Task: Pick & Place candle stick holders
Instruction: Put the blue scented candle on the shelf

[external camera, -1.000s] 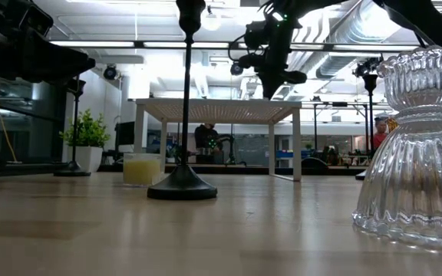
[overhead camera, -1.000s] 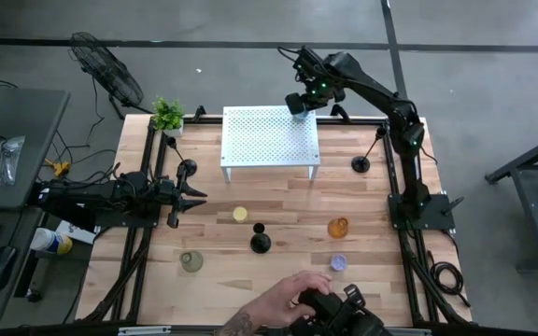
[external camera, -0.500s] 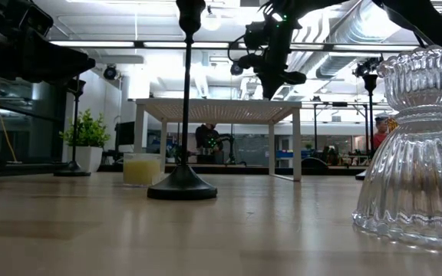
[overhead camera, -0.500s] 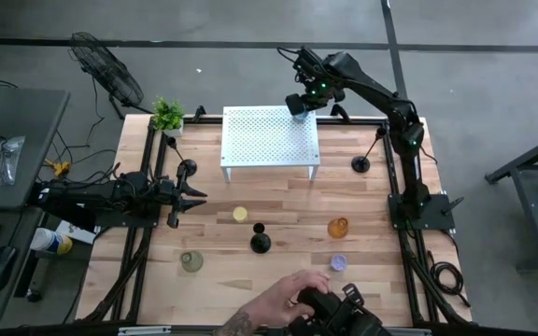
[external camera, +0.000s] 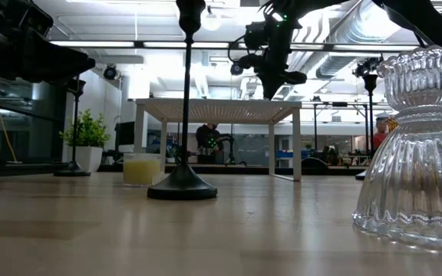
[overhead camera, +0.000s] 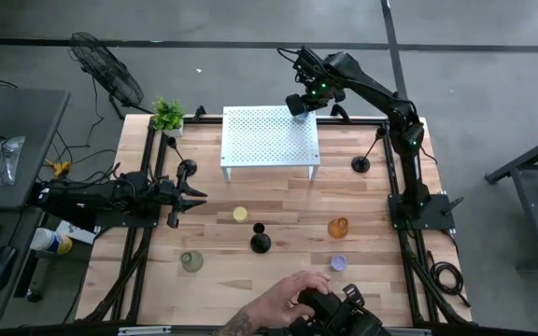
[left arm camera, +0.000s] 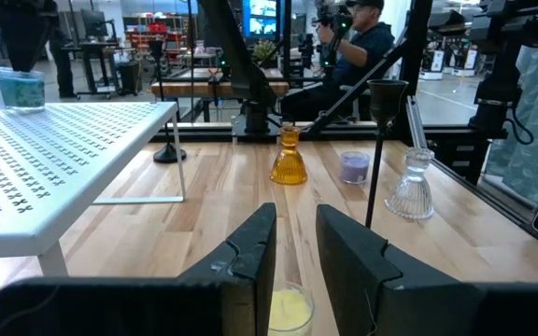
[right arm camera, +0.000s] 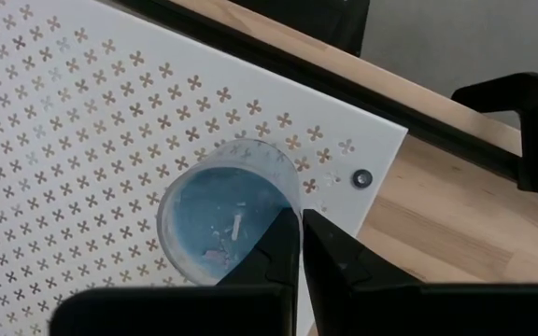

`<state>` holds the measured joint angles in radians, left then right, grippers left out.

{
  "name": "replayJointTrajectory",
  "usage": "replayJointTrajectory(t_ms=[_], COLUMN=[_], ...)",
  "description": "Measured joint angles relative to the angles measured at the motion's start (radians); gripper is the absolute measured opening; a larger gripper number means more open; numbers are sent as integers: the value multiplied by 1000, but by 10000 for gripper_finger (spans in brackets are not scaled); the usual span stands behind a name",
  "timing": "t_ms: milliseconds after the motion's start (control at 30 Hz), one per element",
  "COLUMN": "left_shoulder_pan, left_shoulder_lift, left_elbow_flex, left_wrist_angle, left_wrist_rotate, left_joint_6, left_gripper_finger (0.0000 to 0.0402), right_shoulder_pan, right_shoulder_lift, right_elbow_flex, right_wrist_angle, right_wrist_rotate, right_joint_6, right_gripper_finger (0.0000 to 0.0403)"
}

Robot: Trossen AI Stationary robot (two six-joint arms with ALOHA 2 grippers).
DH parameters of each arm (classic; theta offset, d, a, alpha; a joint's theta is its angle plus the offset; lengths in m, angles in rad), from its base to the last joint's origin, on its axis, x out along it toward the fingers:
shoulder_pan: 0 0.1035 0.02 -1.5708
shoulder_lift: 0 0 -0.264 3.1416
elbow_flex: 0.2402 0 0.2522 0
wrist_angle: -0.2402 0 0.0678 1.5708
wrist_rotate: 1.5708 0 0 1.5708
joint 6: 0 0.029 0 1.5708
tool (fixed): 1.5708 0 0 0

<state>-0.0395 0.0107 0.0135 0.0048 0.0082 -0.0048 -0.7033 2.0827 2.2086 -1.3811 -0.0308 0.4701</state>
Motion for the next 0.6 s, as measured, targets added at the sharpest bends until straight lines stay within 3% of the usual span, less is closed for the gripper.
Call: replayJointTrajectory(t_ms=[600], left_shoulder_pan=[0], left_shoulder_lift=[0], left_elbow_flex=[0], left_wrist_angle=[0], left_wrist_rotate=[0], left_joint_6=[0], left_gripper_finger=[77], right_shoulder_pan=[1], right_shoulder_lift=[1], right_elbow_flex=[0], right_wrist_angle=[8], right_wrist_rotate=[2], right_joint_6=[-4], right_gripper_finger=[4])
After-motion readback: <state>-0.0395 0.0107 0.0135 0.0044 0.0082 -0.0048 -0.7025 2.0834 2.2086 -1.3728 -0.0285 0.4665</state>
